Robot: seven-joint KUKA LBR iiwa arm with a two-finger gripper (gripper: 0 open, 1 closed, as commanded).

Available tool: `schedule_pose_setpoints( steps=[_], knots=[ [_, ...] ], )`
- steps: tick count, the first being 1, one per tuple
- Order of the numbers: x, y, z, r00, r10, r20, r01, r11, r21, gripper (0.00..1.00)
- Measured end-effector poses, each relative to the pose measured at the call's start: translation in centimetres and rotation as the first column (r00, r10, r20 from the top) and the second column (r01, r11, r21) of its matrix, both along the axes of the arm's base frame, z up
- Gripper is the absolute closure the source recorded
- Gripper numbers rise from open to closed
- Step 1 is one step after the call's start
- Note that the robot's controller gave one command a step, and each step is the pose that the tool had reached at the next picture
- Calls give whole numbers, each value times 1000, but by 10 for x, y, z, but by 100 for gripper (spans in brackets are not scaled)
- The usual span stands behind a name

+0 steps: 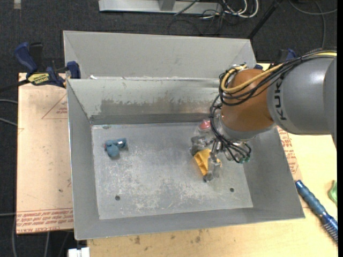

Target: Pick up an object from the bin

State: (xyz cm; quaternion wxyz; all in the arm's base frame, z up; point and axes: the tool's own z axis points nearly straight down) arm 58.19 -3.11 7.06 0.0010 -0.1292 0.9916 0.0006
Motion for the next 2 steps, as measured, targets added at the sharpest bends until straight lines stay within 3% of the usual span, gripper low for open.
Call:
schedule_pose_setpoints(
  steps=[1,2],
  knots=[
    [2,-25,124,1000,17,11,-17,1000,-3,100],
    [44,-28,229,959,283,9,-283,959,-5,100]
  ],
)
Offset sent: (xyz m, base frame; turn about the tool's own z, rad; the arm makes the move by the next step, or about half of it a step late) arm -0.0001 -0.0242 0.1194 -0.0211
